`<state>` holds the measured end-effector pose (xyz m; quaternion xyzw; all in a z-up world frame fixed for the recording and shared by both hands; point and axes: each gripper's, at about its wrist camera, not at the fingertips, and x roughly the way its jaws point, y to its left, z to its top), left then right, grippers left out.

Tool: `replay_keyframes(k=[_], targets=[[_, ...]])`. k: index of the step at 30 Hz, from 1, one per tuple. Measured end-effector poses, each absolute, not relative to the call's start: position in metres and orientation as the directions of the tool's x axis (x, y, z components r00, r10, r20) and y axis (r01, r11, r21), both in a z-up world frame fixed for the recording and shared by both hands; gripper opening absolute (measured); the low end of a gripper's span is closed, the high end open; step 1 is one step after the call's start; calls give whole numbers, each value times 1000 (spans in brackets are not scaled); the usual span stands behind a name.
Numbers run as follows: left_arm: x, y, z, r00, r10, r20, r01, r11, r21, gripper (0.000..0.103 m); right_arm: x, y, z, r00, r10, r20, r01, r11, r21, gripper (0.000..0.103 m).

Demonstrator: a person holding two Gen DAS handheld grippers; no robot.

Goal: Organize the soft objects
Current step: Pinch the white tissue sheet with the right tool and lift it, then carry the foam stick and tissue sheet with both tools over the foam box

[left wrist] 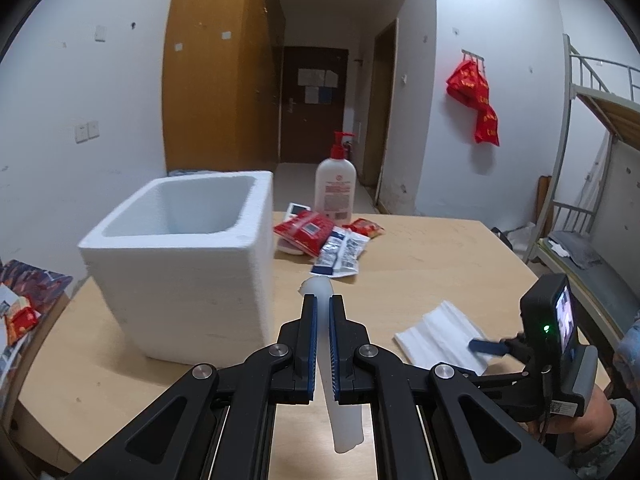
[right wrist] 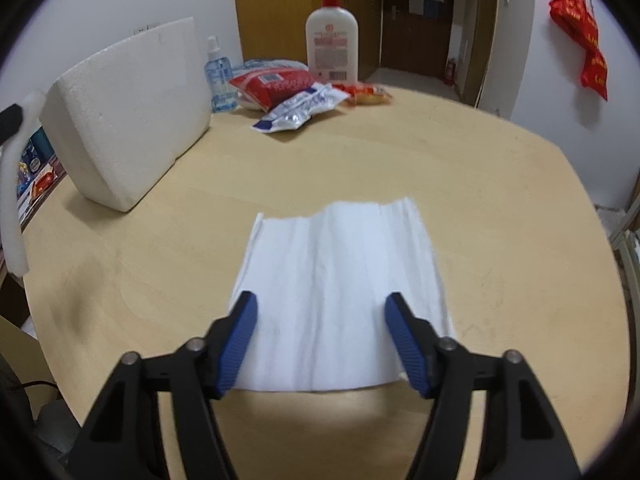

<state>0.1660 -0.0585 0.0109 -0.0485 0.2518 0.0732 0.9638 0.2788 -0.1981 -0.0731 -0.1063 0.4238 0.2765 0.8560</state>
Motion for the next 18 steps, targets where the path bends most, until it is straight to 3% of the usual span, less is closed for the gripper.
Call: replay_keyframes(k=[3, 5, 7, 10, 18], targets=[[158, -51, 14, 865, 134, -483, -184, 981, -57, 6, 279, -196, -75, 506, 345, -791, -549, 836, 13, 39], [152, -48, 15, 867, 147, -476, -196, 979, -55, 6, 281, -199, -74, 481, 377, -791, -549, 833, 63, 33], [149, -43, 16, 867, 158, -473, -208, 977, -56, 6, 281, -198, -74, 491, 360, -793, -539, 841, 48, 17], [143, -37, 18, 868, 171, -466, -222, 973, -56, 6, 277, -194, -74, 505, 360, -784, -544, 838, 35, 9], [126, -26, 26, 872, 209, -442, -252, 967, -41, 6, 260, -198, -48, 537, 473, -699, -570, 814, 113, 8]])
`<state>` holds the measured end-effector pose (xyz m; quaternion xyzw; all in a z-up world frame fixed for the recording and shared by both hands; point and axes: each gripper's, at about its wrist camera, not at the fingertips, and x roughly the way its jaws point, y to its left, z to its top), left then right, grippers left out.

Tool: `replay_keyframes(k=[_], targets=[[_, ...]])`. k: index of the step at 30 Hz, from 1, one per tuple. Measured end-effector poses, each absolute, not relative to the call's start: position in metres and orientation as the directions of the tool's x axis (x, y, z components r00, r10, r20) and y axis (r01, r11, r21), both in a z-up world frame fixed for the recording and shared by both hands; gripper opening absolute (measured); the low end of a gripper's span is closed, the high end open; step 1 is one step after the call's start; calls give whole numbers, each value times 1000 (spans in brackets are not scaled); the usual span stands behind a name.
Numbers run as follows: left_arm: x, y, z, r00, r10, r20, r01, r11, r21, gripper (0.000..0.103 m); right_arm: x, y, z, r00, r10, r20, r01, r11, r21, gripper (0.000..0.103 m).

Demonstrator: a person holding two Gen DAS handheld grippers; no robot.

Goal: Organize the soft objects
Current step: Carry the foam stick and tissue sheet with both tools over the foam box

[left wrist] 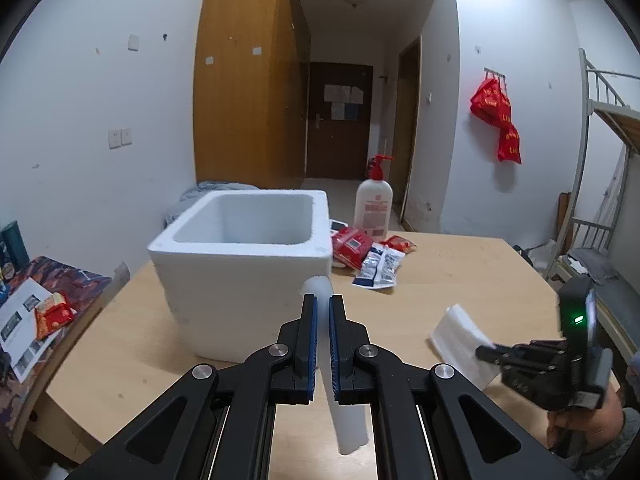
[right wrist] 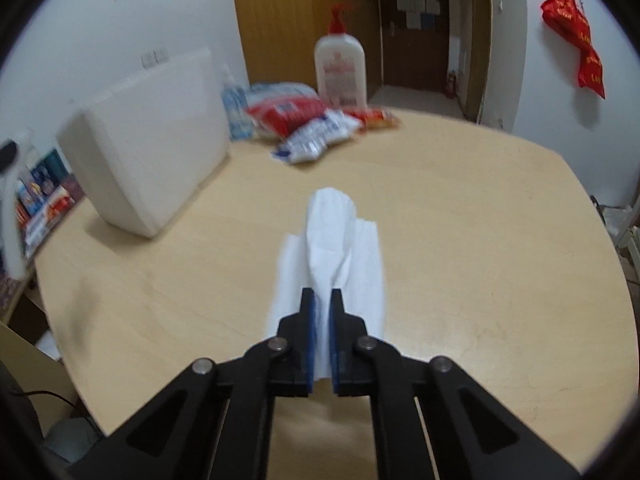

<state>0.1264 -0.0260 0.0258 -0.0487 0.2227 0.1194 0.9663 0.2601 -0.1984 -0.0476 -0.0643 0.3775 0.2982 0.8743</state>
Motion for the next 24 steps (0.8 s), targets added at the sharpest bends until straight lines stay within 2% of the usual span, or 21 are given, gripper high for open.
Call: replay_keyframes(k=[10, 24], targets=[[107, -18, 35, 876, 252, -411, -291, 956, -34, 6, 222, -187, 6, 563, 605, -563, -652, 744, 147, 8], [70, 15, 45, 865, 345, -364, -385, 922, -42, 6, 194, -150, 24, 526, 687, -501, -730, 667, 150, 8]])
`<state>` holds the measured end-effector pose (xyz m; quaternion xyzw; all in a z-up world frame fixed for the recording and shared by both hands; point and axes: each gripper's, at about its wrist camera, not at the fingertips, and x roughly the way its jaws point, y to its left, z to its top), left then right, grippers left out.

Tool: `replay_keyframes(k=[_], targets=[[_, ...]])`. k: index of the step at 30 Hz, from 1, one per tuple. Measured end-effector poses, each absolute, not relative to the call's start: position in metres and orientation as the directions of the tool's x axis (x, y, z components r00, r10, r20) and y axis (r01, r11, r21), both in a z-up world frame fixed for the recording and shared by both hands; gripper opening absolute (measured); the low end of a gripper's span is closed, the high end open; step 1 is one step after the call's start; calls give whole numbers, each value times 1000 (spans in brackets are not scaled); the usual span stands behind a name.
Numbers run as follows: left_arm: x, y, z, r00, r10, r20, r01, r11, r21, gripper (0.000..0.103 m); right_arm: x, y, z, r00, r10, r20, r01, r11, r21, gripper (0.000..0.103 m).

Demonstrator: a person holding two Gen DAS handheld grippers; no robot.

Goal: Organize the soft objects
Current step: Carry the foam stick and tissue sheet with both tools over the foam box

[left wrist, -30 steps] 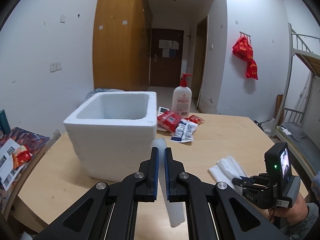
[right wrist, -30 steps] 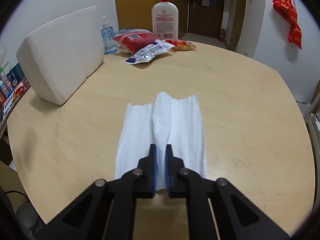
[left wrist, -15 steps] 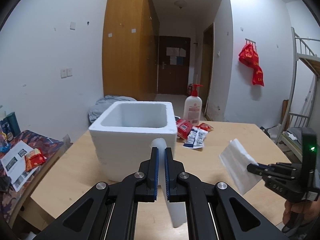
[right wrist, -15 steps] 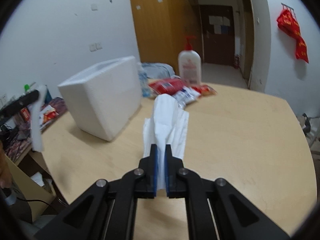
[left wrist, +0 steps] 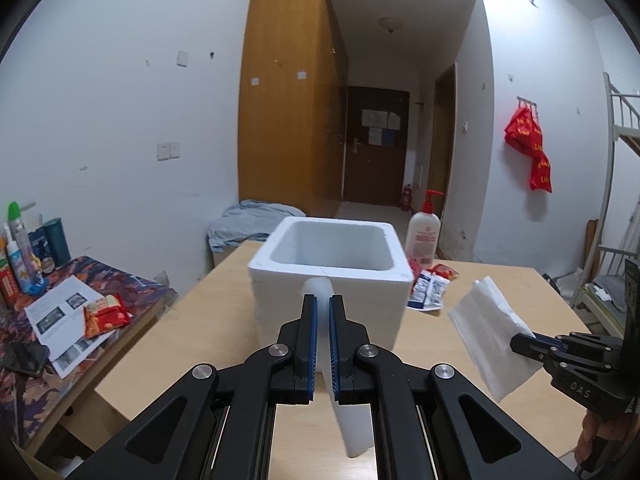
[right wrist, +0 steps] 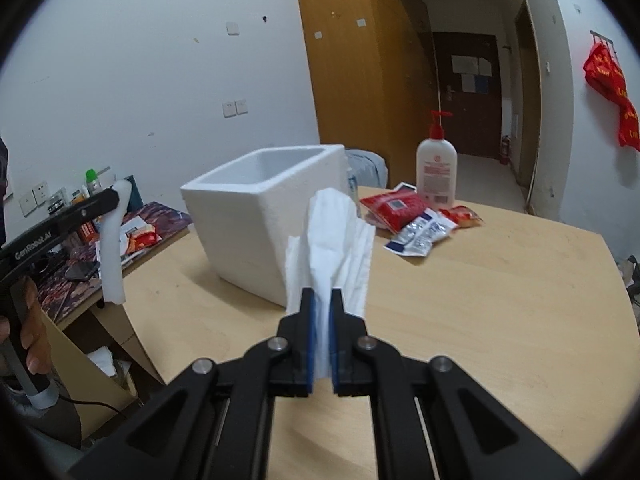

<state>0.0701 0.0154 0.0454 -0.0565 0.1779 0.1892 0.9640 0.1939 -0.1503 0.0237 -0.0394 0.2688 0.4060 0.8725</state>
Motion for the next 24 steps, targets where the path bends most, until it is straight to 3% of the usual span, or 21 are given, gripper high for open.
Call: replay_keyframes(k=[24], targets=[[28, 69, 43, 820, 457, -346, -500, 865, -43, 6, 132, -89, 64, 426, 818, -386, -861, 497, 103, 8]])
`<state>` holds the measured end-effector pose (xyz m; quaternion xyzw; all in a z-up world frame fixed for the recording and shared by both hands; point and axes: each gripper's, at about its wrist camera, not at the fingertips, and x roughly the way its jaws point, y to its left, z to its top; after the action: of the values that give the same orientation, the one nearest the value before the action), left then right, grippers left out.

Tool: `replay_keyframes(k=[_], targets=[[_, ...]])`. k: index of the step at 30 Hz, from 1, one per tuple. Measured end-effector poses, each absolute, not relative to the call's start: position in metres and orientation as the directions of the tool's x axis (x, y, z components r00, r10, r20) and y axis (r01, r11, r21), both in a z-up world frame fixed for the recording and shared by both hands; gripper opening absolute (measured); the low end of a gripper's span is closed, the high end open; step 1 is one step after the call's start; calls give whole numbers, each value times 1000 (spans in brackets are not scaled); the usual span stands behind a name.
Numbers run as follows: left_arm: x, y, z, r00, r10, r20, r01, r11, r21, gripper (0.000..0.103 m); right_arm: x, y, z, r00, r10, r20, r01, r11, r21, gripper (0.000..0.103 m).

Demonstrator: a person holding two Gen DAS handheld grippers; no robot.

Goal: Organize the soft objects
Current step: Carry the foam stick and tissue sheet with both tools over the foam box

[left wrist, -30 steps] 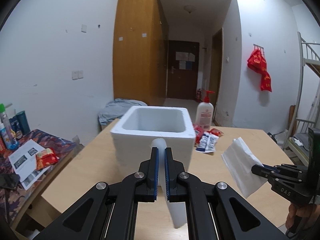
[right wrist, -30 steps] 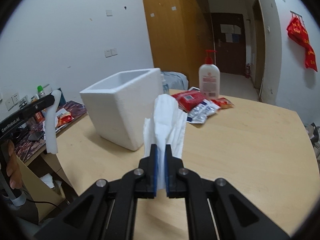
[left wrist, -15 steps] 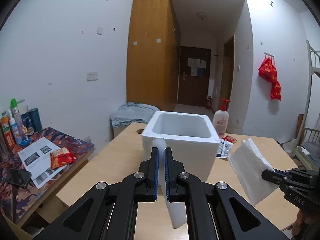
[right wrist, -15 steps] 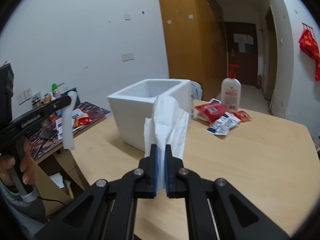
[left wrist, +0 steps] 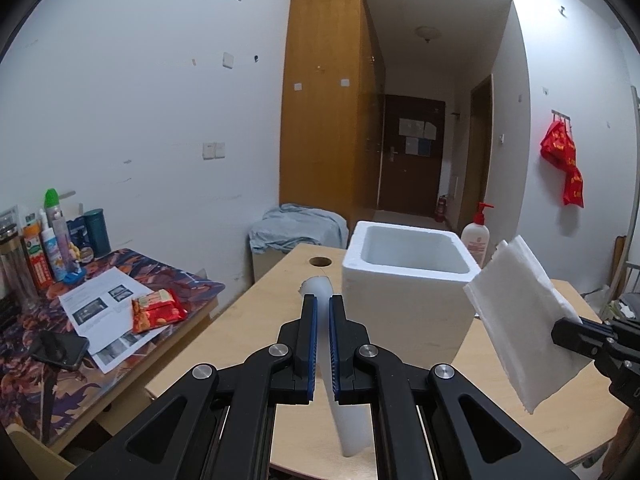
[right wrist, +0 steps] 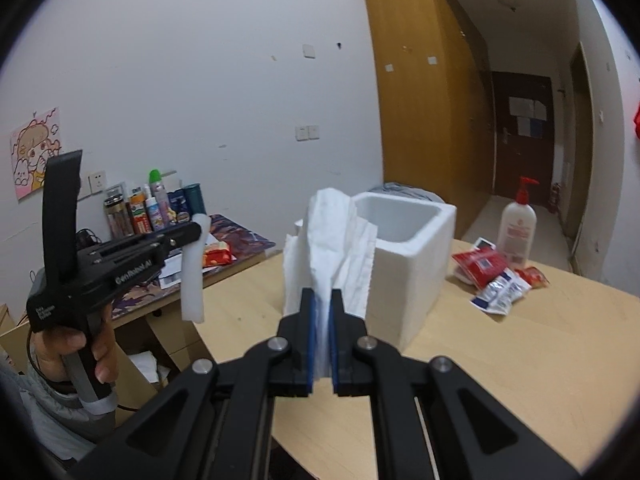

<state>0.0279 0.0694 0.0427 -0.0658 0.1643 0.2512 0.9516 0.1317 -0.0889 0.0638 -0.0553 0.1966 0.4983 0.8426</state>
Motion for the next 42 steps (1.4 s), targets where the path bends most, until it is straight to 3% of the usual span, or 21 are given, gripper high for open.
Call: replay_keyframes(k=[42], targets=[[103, 90, 89, 885, 375, -274, -392, 920, -5, 6, 194, -38, 106, 491, 796, -355, -834, 547, 72, 8]])
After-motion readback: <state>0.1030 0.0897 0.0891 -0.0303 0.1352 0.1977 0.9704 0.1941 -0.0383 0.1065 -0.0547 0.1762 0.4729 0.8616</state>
